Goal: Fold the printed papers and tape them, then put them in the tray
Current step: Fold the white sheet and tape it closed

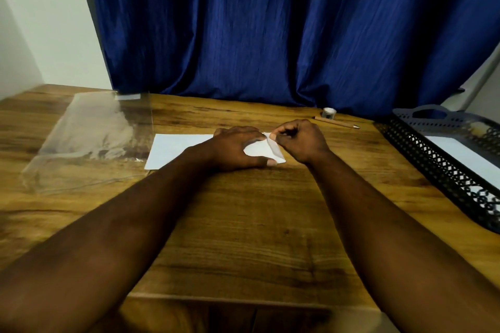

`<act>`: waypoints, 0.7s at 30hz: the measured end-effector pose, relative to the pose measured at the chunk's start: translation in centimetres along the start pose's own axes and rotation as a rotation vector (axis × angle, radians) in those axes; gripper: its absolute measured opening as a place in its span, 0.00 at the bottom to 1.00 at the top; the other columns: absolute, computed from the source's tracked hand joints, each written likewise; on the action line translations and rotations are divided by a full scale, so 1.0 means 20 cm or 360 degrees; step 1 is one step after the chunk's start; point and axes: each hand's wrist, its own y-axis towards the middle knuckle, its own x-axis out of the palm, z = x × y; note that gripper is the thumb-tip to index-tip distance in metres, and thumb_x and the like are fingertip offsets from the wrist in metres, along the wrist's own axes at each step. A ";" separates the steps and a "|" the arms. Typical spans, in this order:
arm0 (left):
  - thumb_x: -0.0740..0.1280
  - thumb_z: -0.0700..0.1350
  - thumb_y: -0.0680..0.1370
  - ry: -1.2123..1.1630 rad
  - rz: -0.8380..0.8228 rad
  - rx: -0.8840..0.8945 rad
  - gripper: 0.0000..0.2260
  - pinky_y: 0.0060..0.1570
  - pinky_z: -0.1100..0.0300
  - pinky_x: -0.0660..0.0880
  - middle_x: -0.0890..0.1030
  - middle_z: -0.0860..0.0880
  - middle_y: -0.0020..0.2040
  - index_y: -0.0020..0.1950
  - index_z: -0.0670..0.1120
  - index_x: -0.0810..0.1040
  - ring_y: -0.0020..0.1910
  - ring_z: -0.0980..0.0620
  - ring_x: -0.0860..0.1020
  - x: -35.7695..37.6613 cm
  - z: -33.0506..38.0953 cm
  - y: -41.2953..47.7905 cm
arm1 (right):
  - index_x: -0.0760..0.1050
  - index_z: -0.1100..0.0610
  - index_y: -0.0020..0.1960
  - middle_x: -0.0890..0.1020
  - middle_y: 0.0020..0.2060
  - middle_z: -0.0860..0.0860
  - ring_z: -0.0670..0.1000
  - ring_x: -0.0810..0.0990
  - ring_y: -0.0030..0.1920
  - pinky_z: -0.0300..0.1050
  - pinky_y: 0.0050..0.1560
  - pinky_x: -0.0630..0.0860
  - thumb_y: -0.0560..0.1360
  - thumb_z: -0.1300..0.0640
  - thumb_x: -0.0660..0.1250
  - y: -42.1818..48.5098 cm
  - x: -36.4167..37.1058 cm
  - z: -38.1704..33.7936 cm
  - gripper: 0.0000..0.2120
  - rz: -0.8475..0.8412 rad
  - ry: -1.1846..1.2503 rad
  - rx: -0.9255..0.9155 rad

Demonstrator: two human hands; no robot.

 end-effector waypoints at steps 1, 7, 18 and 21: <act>0.58 0.82 0.69 -0.0014 0.0008 -0.0002 0.44 0.78 0.41 0.53 0.63 0.58 0.82 0.80 0.61 0.65 0.81 0.52 0.59 0.00 0.00 0.00 | 0.89 0.46 0.51 0.89 0.50 0.42 0.46 0.85 0.54 0.55 0.60 0.82 0.77 0.51 0.77 0.00 0.00 0.00 0.05 0.0010 -0.0003 -0.0017; 0.55 0.83 0.69 0.0019 -0.0037 0.0017 0.46 0.78 0.36 0.53 0.60 0.57 0.84 0.84 0.66 0.54 0.83 0.51 0.56 -0.01 0.01 -0.02 | 0.89 0.47 0.50 0.88 0.50 0.42 0.44 0.84 0.54 0.52 0.60 0.81 0.76 0.53 0.77 0.02 -0.03 0.03 0.03 -0.0184 0.0066 -0.0197; 0.51 0.86 0.65 0.0091 -0.0132 -0.0042 0.48 0.78 0.38 0.49 0.56 0.55 0.85 0.82 0.68 0.56 0.83 0.48 0.53 -0.03 0.05 -0.01 | 0.86 0.43 0.60 0.86 0.61 0.41 0.42 0.81 0.66 0.51 0.72 0.76 0.67 0.49 0.85 -0.04 -0.20 0.09 0.22 -0.0722 0.0410 -0.0215; 0.49 0.85 0.64 0.0113 -0.0148 -0.0054 0.49 0.79 0.38 0.48 0.54 0.54 0.86 0.83 0.67 0.55 0.84 0.48 0.52 -0.04 0.05 -0.02 | 0.84 0.37 0.62 0.82 0.66 0.37 0.40 0.77 0.69 0.49 0.74 0.72 0.65 0.41 0.85 -0.06 -0.22 0.04 0.26 -0.0867 0.0276 -0.0203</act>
